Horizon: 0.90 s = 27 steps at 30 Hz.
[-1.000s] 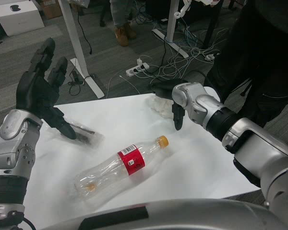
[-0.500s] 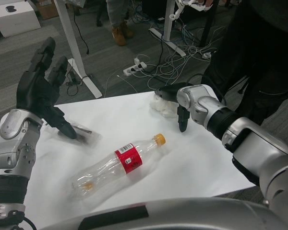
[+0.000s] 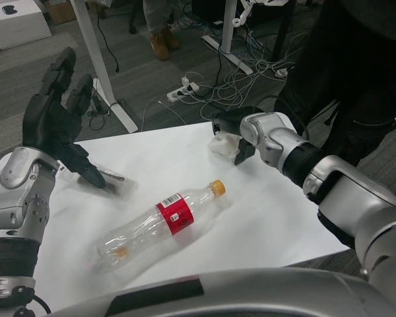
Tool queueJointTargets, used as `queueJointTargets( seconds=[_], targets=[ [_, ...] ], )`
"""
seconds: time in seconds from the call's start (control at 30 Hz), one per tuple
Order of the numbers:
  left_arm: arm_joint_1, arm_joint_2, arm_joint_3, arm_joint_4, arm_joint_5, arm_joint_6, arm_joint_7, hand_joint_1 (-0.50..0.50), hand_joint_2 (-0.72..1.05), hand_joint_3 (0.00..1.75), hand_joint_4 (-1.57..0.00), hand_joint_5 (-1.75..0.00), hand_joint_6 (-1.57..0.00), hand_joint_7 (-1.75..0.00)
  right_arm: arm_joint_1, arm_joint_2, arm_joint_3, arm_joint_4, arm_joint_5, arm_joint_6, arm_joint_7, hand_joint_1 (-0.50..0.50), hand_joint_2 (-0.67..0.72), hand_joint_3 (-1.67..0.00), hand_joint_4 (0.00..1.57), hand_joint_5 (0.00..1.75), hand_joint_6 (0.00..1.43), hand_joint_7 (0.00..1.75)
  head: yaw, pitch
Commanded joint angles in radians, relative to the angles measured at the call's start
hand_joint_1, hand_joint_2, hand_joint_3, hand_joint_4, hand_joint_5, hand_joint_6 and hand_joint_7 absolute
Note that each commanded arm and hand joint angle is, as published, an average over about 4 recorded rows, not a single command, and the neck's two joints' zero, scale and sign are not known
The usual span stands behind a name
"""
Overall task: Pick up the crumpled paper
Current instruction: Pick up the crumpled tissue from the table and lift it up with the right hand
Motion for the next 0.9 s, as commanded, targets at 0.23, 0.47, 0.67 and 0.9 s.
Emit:
queueJointTargets(
  seconds=[0.23,0.47,0.67,0.9],
  targets=[
    [0.000,0.003,0.002,0.007,0.000,-0.006,-0.004,-0.50,-0.66,0.00,0.00,0.00,0.00,0.00,0.071,-0.001,-0.146,-0.035,0.064,-0.067,-0.034,-0.46,-0.57,-1.57,0.48,0.87,0.96,1.62,-0.016,-0.006],
    [0.000,0.003,0.000,0.007,-0.001,-0.006,-0.004,-0.50,-0.64,0.00,0.00,0.00,0.00,0.00,0.109,-0.001,-0.259,-0.065,0.067,-0.129,-0.046,-0.46,-0.54,-1.59,0.54,0.87,1.03,1.61,-0.018,-0.005],
    [0.000,0.003,0.000,0.005,-0.001,-0.006,-0.004,-0.50,-0.64,0.00,0.00,0.00,0.00,0.00,0.190,0.016,-0.450,-0.175,0.253,-0.270,-0.101,-0.46,-0.54,-1.59,0.55,0.87,1.03,1.61,-0.027,0.014],
    [0.000,0.002,0.000,0.004,-0.001,-0.006,-0.004,-0.50,-0.64,0.00,0.00,0.00,0.00,0.00,0.275,0.064,-0.542,-0.263,0.918,-0.654,-0.262,-0.46,-0.54,-1.59,0.61,0.97,1.13,1.61,-0.039,0.042]
  ],
)
